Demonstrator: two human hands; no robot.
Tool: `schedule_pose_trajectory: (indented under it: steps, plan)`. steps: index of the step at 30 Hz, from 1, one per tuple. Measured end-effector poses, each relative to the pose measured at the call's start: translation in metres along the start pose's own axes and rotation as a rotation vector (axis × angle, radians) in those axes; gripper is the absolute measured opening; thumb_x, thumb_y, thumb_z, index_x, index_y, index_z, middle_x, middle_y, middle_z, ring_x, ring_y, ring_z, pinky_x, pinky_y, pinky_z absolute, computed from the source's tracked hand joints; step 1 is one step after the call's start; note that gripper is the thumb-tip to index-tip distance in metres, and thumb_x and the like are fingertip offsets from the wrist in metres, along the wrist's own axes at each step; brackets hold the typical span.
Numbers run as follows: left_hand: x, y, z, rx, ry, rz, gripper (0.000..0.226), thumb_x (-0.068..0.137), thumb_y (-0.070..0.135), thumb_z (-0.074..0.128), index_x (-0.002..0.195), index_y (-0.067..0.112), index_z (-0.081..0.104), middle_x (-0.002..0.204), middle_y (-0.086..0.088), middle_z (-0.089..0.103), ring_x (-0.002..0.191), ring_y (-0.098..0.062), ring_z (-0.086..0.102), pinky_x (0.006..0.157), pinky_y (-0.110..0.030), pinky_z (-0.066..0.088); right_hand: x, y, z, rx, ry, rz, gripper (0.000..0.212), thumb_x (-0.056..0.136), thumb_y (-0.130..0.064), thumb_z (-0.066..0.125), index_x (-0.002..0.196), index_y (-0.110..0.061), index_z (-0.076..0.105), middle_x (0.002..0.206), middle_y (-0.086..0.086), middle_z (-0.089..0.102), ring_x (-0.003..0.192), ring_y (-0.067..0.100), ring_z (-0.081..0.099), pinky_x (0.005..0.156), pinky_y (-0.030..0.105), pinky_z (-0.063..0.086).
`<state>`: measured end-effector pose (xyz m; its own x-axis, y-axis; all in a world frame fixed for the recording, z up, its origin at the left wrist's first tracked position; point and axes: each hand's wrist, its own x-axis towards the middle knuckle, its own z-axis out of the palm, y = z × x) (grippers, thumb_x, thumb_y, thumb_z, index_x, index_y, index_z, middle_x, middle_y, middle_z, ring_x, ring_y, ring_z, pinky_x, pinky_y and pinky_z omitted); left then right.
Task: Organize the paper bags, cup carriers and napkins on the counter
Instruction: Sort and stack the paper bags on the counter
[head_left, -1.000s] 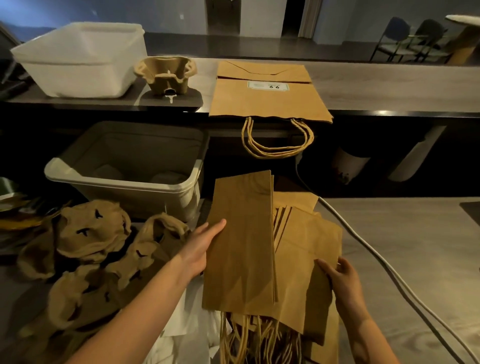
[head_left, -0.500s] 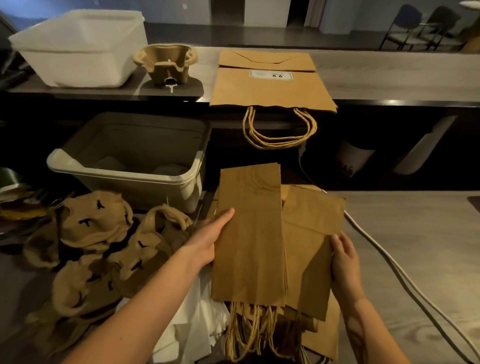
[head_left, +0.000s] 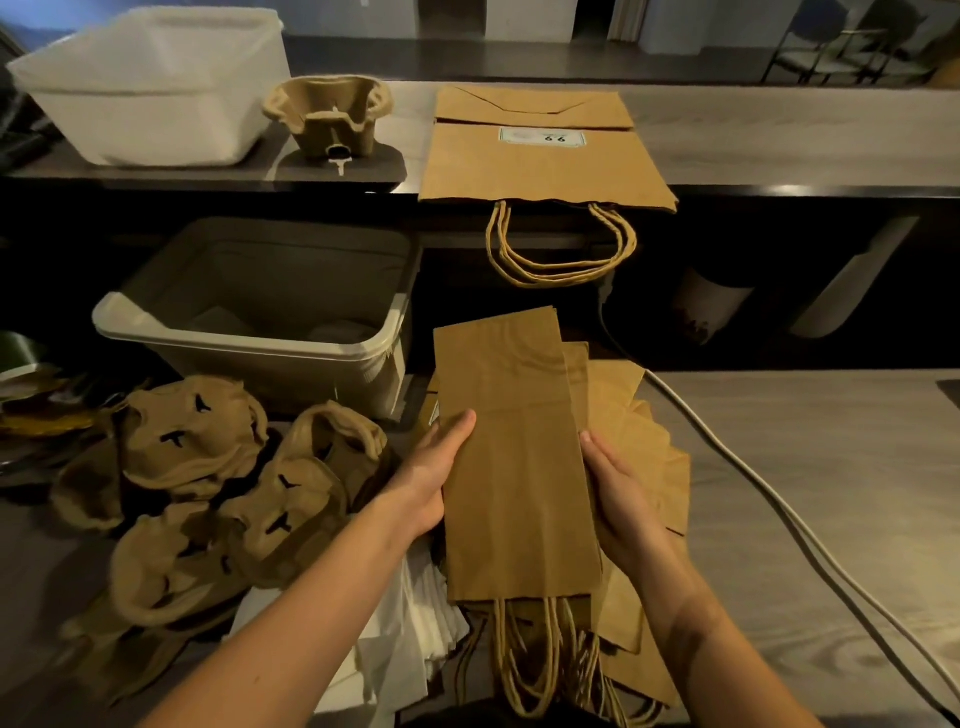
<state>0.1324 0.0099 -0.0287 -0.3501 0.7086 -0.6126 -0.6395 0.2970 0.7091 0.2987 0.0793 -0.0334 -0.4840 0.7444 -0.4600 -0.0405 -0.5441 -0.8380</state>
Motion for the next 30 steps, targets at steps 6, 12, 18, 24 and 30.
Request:
schedule_pose_trajectory:
  steps: [6,12,18,24,30]
  plan:
    - [0.004,-0.002,-0.001,0.073,-0.019,0.062,0.065,0.088,0.022,0.063,0.144,0.02,0.03,0.126,-0.01,0.056,0.11,-0.026,0.056,0.09,-0.039,0.047,-0.009,0.0,-0.012,-0.087,0.039,-0.033,0.036,0.099,-0.04,0.033,0.109,-0.02,0.061,0.099,0.006,0.07,0.092,0.017,0.065,0.076,0.03,0.053]
    - [0.008,-0.001,-0.005,0.049,-0.021,0.16,0.069,0.09,0.012,0.059,0.143,0.032,0.02,0.124,-0.006,0.053,0.102,-0.022,0.057,0.077,-0.035,0.05,0.006,0.014,-0.062,-0.791,0.456,-0.128,0.042,0.085,-0.028,0.067,0.124,-0.019,0.054,0.119,0.009,0.051,0.107,0.025,0.053,0.086,0.039,0.051]
    - [0.008,-0.004,-0.008,-0.01,-0.012,0.056,0.044,0.092,0.016,0.056,0.134,0.019,0.041,0.119,-0.011,0.059,0.101,-0.025,0.06,0.073,-0.036,0.051,0.015,0.029,-0.081,-0.86,0.516,0.057,0.09,0.073,-0.039,0.078,0.144,-0.012,0.028,0.139,0.017,0.042,0.125,0.035,0.044,0.1,0.047,0.042]
    - [0.007,-0.001,-0.01,-0.126,-0.116,-0.079,0.042,0.089,0.034,0.057,0.126,0.014,0.055,0.115,-0.012,0.066,0.103,-0.027,0.062,0.076,-0.038,0.051,0.016,0.024,-0.088,-0.74,0.624,0.051,0.075,0.078,-0.036,0.074,0.136,-0.001,0.041,0.131,0.02,0.051,0.12,0.036,0.049,0.093,0.045,0.044]
    - [0.007,0.003,-0.01,-0.12,-0.113,-0.079,0.036,0.087,0.037,0.058,0.115,0.014,0.059,0.107,-0.014,0.066,0.1,-0.029,0.062,0.076,-0.04,0.05,0.009,0.016,-0.085,-0.469,0.623,-0.164,0.039,0.091,-0.028,0.06,0.124,-0.01,0.051,0.115,0.012,0.06,0.103,0.028,0.059,0.09,0.047,0.05]
